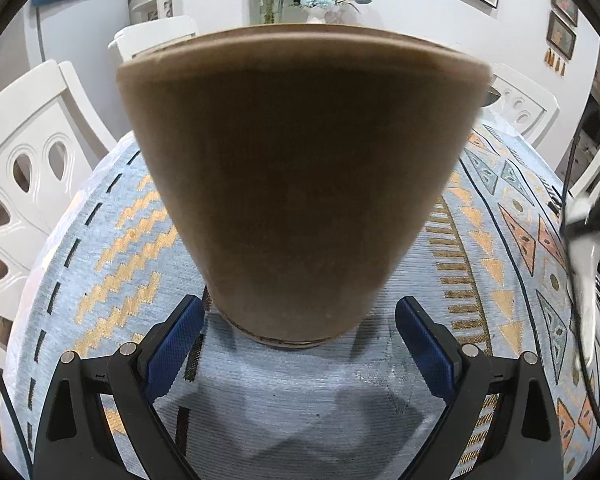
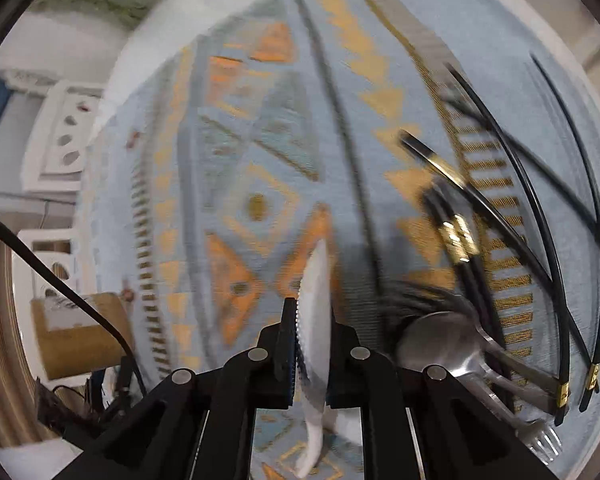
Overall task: Organize utensils
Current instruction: 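Carry the white paddle into the wooden cup held by the left tool and release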
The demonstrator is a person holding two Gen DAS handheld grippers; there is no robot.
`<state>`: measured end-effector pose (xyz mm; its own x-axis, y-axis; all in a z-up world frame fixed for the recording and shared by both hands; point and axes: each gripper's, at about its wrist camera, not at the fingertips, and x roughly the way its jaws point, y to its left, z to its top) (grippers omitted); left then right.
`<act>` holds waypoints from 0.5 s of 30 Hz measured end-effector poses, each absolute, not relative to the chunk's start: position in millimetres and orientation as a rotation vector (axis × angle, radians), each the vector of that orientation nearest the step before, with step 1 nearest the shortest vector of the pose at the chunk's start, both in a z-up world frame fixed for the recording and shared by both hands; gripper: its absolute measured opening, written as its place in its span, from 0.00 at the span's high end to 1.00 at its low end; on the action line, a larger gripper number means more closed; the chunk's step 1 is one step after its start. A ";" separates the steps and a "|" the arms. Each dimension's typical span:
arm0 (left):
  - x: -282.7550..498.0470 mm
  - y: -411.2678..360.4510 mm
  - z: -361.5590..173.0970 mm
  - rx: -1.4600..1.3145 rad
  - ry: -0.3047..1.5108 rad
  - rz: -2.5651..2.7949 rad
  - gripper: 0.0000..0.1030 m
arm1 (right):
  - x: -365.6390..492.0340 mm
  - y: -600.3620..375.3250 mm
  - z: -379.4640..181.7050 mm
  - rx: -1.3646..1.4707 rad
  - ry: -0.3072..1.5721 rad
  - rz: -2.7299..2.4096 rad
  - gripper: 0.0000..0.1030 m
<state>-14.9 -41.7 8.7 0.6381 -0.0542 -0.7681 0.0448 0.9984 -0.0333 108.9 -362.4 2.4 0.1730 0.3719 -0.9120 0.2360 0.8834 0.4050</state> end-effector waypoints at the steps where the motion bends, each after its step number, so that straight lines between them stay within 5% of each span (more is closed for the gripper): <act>1: -16.2 -42.9 8.9 -0.008 0.874 -0.057 0.06 | 107.6 -351.8 16.9 0.489 1.372 0.126 0.91; 15: -25.4 -46.8 12.3 -0.011 0.852 -0.056 0.07 | 98.7 -211.0 227.4 0.282 0.736 0.403 0.91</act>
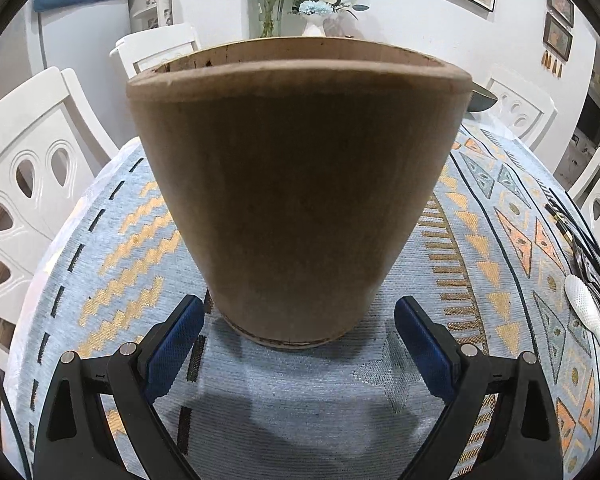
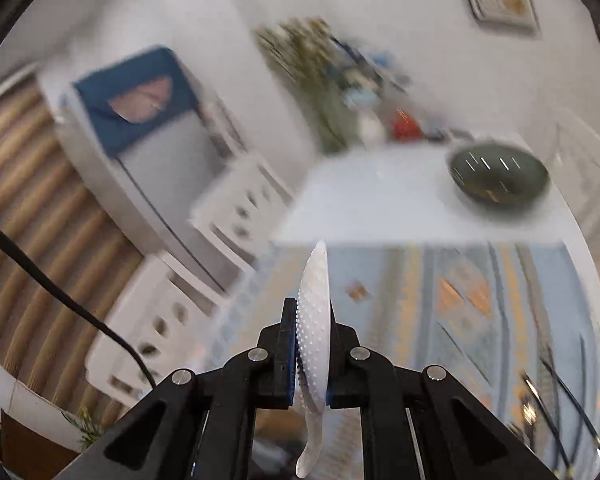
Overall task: Organize utensils
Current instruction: 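Carry the white paddle into the wooden cup held by the left tool and release, then return the right tool to the pile and grasp a second white paddle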
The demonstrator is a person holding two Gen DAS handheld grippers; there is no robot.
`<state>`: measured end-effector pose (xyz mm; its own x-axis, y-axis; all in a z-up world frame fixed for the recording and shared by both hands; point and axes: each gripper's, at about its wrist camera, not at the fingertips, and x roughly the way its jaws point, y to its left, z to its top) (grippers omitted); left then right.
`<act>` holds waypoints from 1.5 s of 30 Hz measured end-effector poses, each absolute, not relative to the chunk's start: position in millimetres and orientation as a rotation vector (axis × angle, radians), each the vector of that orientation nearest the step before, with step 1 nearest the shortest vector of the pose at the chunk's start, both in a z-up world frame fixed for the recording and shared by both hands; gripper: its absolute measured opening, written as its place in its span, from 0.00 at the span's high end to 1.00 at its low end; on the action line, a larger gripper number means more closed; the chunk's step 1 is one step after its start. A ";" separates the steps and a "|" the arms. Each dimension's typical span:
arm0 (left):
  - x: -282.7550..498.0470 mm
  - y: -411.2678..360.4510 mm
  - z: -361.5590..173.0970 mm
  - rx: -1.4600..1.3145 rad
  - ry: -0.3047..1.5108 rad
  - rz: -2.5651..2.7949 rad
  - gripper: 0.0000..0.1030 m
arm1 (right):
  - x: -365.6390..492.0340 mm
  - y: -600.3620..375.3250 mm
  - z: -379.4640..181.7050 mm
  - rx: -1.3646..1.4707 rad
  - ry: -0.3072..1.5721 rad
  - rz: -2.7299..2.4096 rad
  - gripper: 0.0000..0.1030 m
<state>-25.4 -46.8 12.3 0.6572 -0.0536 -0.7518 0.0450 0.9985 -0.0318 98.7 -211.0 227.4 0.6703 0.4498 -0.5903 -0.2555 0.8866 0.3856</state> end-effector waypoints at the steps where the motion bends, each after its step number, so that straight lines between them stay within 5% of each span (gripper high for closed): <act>1: -26.8 -47.4 12.5 -0.010 0.850 -0.055 0.07 | 98.1 -199.8 233.2 0.278 0.709 0.414 0.91; 11: -28.6 -49.5 13.8 -0.005 0.847 -0.057 0.07 | 118.3 -109.2 198.7 0.140 0.669 0.437 0.91; 31: -21.8 -45.9 13.4 -0.006 0.854 -0.055 0.07 | 107.6 -168.1 212.1 0.300 0.752 0.497 0.86; 34: -21.9 -46.0 13.5 -0.006 0.854 -0.055 0.07 | 92.2 -194.3 224.7 0.294 0.737 0.466 0.78; 36: -21.7 -45.8 13.4 -0.007 0.855 -0.055 0.07 | 80.8 -213.6 228.4 0.281 0.733 0.440 0.54; 37: -21.6 -45.6 13.2 -0.009 0.856 -0.055 0.07 | 74.1 -224.2 229.1 0.274 0.731 0.424 0.50; 45: -18.6 -41.7 12.5 -0.014 0.864 -0.054 0.07 | 29.9 -317.4 186.6 0.212 0.941 0.218 0.49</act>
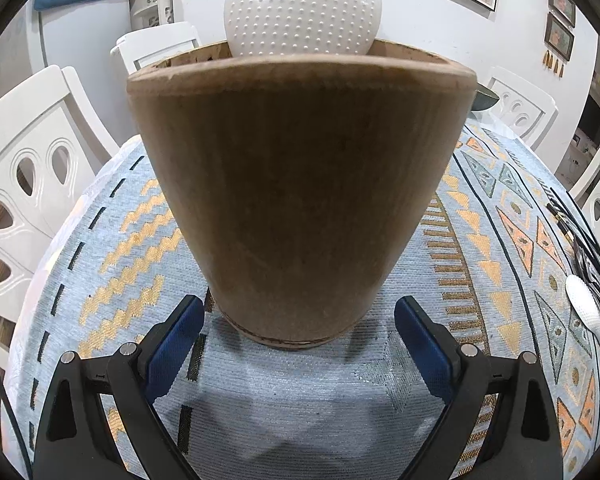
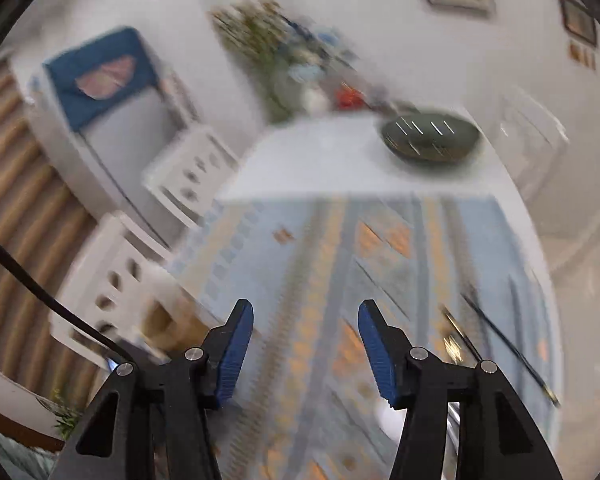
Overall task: Organize utensils
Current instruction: 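Return the right tool to the pile and grasp a second white paddle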
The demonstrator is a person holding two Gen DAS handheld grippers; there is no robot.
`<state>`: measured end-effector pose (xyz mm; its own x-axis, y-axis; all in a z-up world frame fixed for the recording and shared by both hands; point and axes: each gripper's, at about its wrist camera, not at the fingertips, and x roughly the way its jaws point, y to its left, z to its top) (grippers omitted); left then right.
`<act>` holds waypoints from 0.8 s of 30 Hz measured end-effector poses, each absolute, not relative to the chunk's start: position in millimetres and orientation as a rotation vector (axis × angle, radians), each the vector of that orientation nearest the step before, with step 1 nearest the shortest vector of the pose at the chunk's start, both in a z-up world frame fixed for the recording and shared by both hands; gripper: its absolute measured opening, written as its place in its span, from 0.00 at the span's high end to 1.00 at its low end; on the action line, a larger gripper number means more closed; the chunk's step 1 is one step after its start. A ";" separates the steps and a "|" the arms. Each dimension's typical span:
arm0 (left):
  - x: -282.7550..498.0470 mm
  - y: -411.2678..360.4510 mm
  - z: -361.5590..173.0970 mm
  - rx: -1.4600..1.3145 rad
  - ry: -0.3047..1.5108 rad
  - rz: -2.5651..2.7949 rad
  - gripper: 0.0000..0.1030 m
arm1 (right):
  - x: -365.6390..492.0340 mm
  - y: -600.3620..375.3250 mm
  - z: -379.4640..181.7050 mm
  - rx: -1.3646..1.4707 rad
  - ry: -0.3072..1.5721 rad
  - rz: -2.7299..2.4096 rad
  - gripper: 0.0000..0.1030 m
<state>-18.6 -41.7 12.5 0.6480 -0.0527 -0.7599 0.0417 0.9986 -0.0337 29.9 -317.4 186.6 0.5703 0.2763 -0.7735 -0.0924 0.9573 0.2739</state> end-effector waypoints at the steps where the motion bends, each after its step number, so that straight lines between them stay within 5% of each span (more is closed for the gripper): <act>1: -18.0 -41.6 12.3 -0.012 0.866 -0.054 0.07 | 27.6 -326.4 176.3 0.213 0.987 0.202 0.49; 9: -13.6 -39.7 11.8 -0.010 0.874 -0.050 0.07 | 10.3 -389.4 50.2 0.375 1.411 0.153 0.49; 20: -7.6 -32.2 11.0 -0.018 0.883 -0.050 0.07 | 22.3 -407.2 -4.8 0.342 1.507 0.157 0.48; 22: -6.4 -31.0 10.8 -0.020 0.885 -0.049 0.07 | 29.9 -404.8 -5.1 0.327 1.511 0.174 0.41; 24: -6.6 -30.6 10.6 -0.021 0.886 -0.050 0.07 | 35.4 -397.2 -7.4 0.317 1.519 0.210 0.18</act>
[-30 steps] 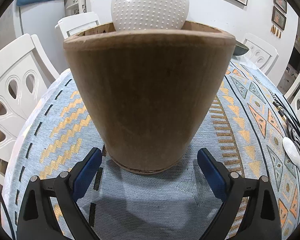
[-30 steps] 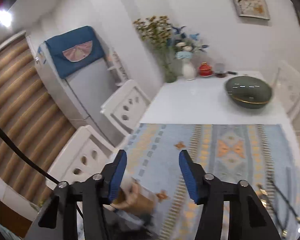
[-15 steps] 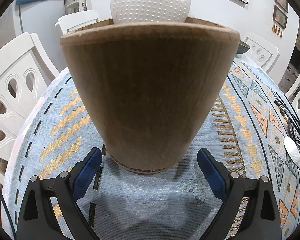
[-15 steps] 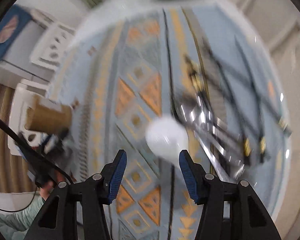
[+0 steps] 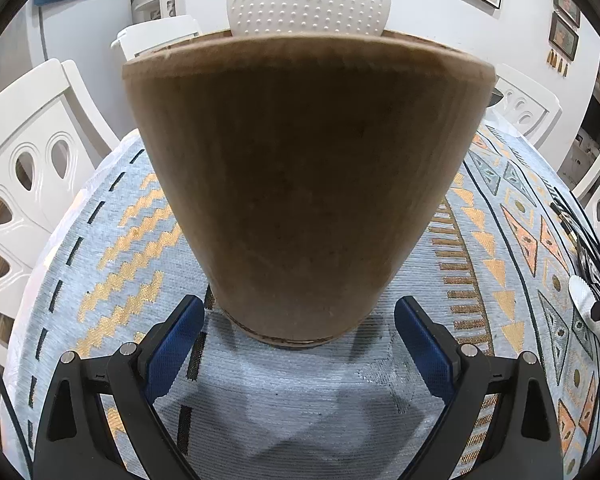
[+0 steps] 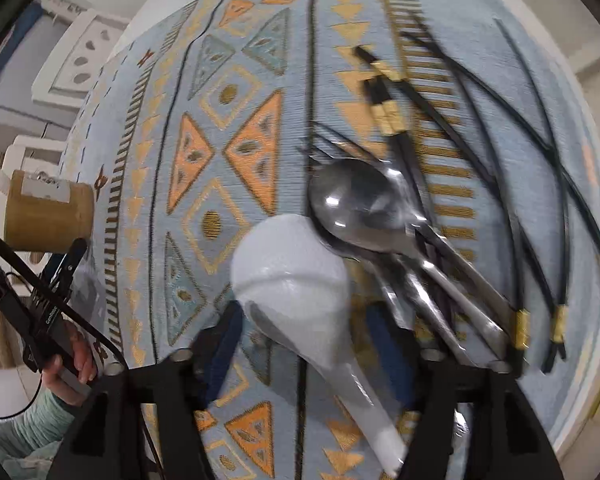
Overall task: Organize utensils
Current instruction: 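Return the right tool to the pile and grasp a second white paddle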
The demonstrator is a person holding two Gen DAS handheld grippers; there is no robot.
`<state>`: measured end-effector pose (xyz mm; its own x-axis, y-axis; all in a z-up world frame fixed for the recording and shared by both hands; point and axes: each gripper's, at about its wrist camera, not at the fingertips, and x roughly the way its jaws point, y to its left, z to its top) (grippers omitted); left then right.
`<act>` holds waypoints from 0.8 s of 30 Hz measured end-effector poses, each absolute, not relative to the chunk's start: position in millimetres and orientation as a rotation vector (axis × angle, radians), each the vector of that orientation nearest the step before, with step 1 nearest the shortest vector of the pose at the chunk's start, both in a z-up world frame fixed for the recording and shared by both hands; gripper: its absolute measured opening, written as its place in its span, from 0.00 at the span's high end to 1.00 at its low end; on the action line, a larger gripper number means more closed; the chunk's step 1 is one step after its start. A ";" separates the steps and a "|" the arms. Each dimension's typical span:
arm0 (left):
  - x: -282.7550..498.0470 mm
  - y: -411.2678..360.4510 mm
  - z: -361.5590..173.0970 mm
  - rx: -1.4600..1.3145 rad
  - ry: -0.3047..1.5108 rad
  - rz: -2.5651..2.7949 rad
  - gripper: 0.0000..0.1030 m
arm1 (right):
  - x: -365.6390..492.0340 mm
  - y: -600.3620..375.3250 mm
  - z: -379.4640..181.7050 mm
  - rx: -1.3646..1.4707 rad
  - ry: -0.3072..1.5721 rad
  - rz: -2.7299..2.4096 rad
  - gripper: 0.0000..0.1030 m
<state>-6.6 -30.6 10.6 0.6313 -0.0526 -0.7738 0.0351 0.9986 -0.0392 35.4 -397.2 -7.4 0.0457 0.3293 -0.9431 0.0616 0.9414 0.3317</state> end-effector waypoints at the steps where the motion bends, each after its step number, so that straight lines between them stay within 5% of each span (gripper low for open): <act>1: -5.9 -29.9 10.6 -0.022 0.887 -0.051 0.07 | 39.0 -389.4 -8.5 0.304 1.519 0.223 0.16; 5: -4.1 -27.7 10.1 -0.029 0.891 -0.052 0.07 | 39.3 -343.9 -12.0 -0.013 1.524 0.165 0.18; 7: -4.0 -27.2 10.0 -0.032 0.891 -0.052 0.07 | 36.3 -333.7 -11.4 -0.086 1.509 0.154 0.26; 8: -3.8 -26.7 10.1 -0.034 0.891 -0.052 0.07 | 35.4 -332.0 -8.5 -0.090 1.501 0.156 0.38; 24: -5.9 -25.7 10.6 -0.034 0.887 -0.055 0.07 | 16.9 -291.0 64.0 0.056 1.289 0.283 0.39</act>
